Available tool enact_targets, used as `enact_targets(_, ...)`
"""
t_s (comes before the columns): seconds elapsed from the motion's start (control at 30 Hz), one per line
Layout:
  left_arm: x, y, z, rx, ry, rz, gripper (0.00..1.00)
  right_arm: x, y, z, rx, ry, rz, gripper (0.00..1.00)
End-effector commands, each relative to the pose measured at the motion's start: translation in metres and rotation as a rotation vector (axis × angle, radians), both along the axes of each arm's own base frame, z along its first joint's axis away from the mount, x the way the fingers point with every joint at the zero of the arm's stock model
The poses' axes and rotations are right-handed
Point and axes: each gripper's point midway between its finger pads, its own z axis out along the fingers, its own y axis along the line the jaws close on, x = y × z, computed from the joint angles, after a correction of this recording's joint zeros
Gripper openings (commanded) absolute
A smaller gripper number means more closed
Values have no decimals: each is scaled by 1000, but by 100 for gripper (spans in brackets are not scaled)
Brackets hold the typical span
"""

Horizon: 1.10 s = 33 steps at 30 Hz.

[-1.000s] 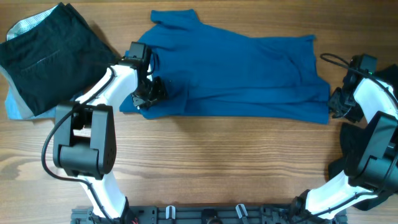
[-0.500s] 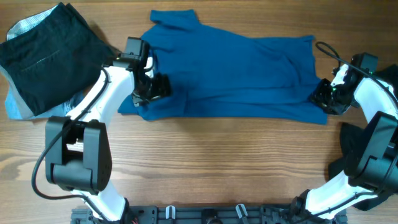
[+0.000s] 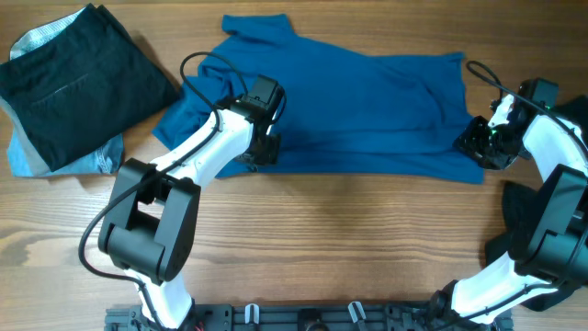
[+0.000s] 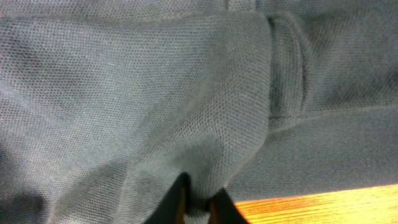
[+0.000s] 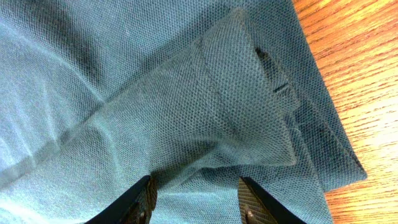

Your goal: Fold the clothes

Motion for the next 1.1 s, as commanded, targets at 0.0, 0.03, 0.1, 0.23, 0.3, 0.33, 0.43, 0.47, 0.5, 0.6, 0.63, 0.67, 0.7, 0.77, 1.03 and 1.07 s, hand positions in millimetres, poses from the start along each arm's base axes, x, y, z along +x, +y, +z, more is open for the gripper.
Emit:
enact_targets(0.0, 4, 7, 2, 30, -14, 9, 4, 0, 5, -2, 21, 0, 19, 47)
enact_targets(0.03, 8, 7, 9, 23, -28, 16, 4, 0, 5, -2, 21, 0, 20, 47)
enact_targets(0.1, 29, 12, 39, -13, -101, 65, 4, 1, 4, -2, 20, -4, 20, 47)
enact_targets(0.23, 70, 11, 72, -183, -228, 207, 4, 1, 4, -2, 20, -5, 19, 47)
enact_targets(0.3, 73, 9, 68, -192, -227, 206, 4, 2, 4, -2, 19, -7, 19, 47)
enact_targets(0.33, 75, 9, 64, -192, -225, 208, 4, 2, 4, -2, 18, -8, 20, 47)
enact_targets(0.43, 79, 10, 51, -189, -213, 236, 4, 6, 2, -1, 12, -25, 18, 47)
enact_targets(0.47, 80, 9, 49, -190, -214, 236, 4, 9, 1, -1, 8, -38, 12, 47)
enact_targets(0.5, 82, 9, 48, -191, -216, 236, 4, 13, 0, 0, 2, -53, 12, 47)
enact_targets(0.6, 82, 14, 47, -186, -209, 249, 5, 23, -5, 3, -18, -99, 11, 48)
enact_targets(0.63, 81, 15, 47, -184, -206, 249, 5, 20, -6, 1, -24, -79, -3, 47)
enact_targets(0.67, 81, 15, 46, -184, -204, 249, 5, 5, -16, -4, -69, 3, -75, 46)
enact_targets(0.7, 81, 15, 46, -184, -205, 249, 5, -3, -25, -7, -121, 48, -119, 45)
enact_targets(0.77, 80, 15, 46, -183, -203, 250, 5, -2, -41, -6, -200, 47, -160, 46)
enact_targets(1.03, 77, 16, 45, -178, -192, 251, 6, 19, -26, -2, -110, -53, -100, 44)
enact_targets(1.07, 77, 16, 45, -178, -192, 251, 5, 18, -22, -2, -95, -54, -73, 44)
